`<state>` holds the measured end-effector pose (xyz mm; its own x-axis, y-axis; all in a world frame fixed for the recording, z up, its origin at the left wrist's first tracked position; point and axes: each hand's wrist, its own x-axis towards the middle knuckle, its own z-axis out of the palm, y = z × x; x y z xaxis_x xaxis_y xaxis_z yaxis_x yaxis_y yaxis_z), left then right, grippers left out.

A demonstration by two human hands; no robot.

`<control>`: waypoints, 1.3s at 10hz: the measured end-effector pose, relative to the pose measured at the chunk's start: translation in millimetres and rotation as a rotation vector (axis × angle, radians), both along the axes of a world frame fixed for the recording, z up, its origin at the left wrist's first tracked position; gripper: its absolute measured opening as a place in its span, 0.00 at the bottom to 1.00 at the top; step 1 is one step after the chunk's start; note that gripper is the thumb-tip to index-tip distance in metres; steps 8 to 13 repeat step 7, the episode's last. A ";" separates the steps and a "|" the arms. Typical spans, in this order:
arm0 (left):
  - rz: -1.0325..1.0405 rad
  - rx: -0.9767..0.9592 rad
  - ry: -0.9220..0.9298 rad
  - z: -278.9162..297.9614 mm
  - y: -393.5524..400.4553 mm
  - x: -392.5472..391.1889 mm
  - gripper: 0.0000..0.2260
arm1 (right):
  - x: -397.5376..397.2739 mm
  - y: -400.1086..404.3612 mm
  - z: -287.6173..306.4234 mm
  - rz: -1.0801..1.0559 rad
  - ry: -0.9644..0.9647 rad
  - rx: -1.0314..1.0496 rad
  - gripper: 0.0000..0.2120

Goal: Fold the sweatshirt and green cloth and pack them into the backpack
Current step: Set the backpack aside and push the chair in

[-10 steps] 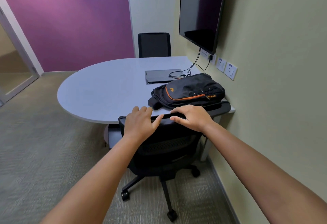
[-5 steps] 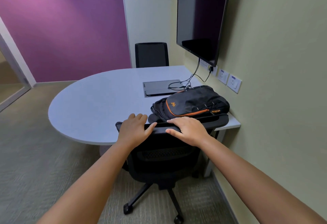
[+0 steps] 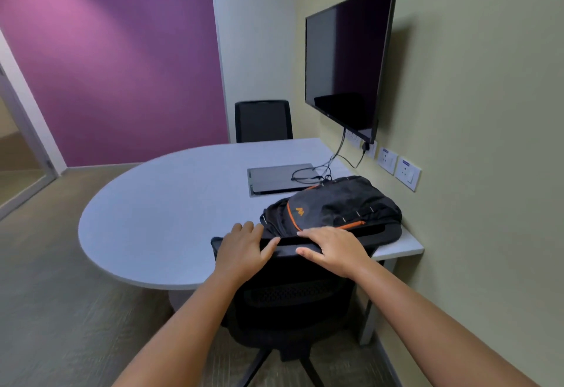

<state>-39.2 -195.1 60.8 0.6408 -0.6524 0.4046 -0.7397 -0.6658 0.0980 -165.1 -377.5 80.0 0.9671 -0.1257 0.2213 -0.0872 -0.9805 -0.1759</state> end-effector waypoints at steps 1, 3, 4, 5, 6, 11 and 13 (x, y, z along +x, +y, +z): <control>0.000 0.016 0.019 1.1 -3.3 6.8 0.32 | 8.3 -3.0 -3.1 -0.014 0.013 0.005 0.39; -0.008 -0.002 0.022 -2.9 -23.7 4.7 0.30 | 14.7 -22.6 -15.1 -0.149 -0.089 -0.006 0.47; -0.001 0.002 0.022 -4.5 -25.2 5.6 0.31 | 14.7 -23.7 -16.5 -0.124 -0.084 -0.030 0.47; -0.008 -0.014 0.043 -4.8 -23.8 8.3 0.33 | 16.1 -24.0 -16.9 -0.115 -0.068 -0.042 0.47; 0.018 0.007 0.121 -0.5 -18.6 -1.4 0.34 | 12.1 -19.2 -21.5 -0.152 -0.180 -0.139 0.38; 0.049 -0.076 0.131 -2.4 -15.3 -6.3 0.31 | 9.7 -15.1 -25.5 -0.159 -0.243 -0.196 0.35; 0.049 -0.076 0.131 -2.4 -15.3 -6.3 0.31 | 9.7 -15.1 -25.5 -0.159 -0.243 -0.196 0.35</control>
